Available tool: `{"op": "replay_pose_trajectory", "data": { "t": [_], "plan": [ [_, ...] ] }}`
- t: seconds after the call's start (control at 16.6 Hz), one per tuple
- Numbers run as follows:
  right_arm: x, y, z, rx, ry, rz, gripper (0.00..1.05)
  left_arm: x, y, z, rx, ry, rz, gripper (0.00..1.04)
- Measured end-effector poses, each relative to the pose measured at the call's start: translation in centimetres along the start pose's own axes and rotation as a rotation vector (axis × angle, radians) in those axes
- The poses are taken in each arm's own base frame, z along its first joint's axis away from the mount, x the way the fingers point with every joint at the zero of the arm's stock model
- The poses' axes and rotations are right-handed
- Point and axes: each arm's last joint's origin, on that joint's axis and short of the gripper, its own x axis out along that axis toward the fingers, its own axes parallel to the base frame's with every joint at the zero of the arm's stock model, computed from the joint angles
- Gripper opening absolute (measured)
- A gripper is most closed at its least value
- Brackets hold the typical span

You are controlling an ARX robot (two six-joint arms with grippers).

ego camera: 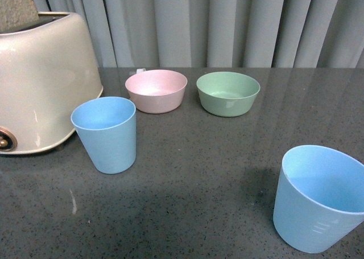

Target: Stack blue cups with both arms

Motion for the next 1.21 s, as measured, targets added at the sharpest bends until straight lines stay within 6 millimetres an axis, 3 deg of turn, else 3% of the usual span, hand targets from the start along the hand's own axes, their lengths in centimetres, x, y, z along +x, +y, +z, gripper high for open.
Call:
{"op": "replay_pose_trajectory", "data": {
  "t": [1.21],
  "plan": [
    [0.00, 0.00, 0.00, 0.000, 0.000, 0.000, 0.98, 0.00, 0.00, 0.00, 0.000, 0.000, 0.000, 0.98]
  ]
}}
